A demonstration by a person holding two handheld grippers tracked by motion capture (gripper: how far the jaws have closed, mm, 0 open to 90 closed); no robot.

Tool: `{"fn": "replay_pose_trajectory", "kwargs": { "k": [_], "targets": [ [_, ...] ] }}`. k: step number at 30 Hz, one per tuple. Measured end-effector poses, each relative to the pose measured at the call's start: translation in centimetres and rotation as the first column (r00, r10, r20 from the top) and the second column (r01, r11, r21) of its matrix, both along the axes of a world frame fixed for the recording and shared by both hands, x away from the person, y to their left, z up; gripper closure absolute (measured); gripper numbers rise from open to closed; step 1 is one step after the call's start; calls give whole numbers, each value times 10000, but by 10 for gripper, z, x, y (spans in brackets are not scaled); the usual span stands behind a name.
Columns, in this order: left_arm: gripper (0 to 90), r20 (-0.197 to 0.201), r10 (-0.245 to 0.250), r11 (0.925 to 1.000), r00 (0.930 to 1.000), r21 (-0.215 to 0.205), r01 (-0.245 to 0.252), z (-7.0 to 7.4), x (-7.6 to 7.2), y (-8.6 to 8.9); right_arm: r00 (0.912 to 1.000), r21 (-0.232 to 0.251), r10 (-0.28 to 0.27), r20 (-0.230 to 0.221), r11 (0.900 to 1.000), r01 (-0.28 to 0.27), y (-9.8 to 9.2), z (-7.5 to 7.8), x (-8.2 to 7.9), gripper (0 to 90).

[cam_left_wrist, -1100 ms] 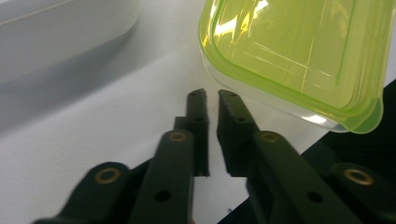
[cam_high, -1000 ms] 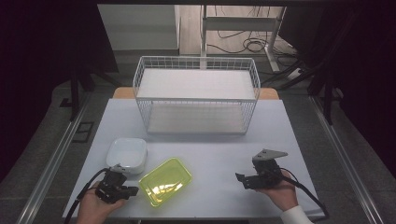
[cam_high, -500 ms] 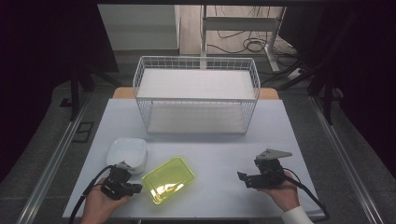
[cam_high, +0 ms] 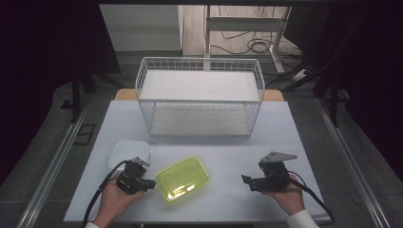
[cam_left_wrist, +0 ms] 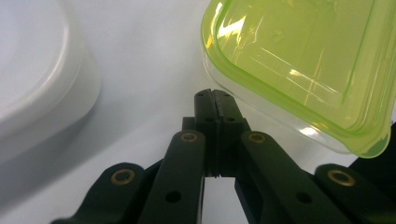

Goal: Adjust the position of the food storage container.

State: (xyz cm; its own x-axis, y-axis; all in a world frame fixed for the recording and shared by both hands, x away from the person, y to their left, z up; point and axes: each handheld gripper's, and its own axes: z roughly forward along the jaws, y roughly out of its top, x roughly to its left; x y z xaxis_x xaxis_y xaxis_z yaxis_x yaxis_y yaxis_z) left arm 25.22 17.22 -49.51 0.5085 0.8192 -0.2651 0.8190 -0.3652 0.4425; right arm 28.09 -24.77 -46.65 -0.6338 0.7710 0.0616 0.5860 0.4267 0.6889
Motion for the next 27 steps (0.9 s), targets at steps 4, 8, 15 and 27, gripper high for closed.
{"fn": "replay_pose_trajectory", "kwargs": {
  "k": [4,8,15,27],
  "targets": [
    [900,28,-115,9999,9999,29,115,1,6,-7,10000,-9,8,-11,10000,-8,0,0,0,167],
    [899,19,-276,9996,9996,-1,276,1,16,-21,10000,-17,8,-12,10000,-8,0,0,0,167],
    [899,-61,-317,9995,9995,10,317,0,30,-32,10000,-44,-12,-48,10000,12,1,-1,0,167],
    [898,28,-340,9994,9994,48,340,-2,46,-46,10000,-167,-13,-73,9999,12,0,-2,0,167]
  ]
}}
